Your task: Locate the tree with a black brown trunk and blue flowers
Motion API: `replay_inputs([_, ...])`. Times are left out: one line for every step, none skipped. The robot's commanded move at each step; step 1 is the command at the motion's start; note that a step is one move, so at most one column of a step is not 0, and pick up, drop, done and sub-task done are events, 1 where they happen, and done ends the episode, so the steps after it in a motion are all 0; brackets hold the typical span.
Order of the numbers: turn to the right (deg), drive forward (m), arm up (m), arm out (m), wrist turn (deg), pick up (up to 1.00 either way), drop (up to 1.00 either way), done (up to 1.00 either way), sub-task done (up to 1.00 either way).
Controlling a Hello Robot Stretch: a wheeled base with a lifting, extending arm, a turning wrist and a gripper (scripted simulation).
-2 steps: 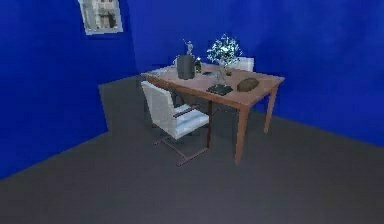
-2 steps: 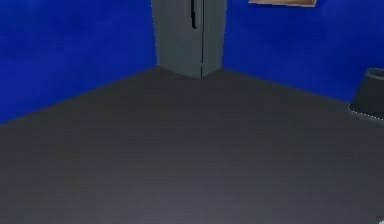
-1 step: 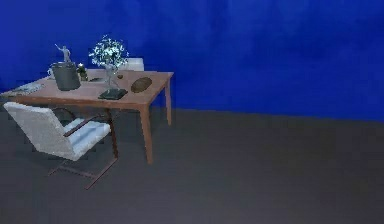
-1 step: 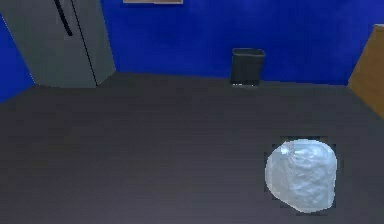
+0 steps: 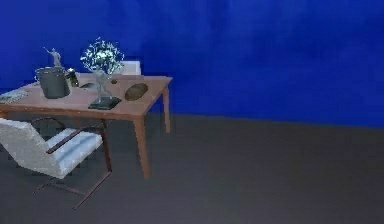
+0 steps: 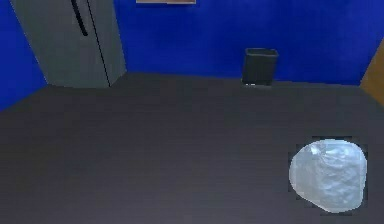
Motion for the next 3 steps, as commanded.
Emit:
replay_inputs([9.0, 0.0, 0.0, 0.0, 0.0, 0.0, 0.0, 0.0, 0.0])
replay_inputs([0.0, 1.0, 0.0, 0.0, 0.0, 0.0, 0.0, 0.0, 0.0])
replay_inputs([9.0, 0.0, 0.0, 0.0, 0.0, 0.0, 0.0, 0.0, 0.0])
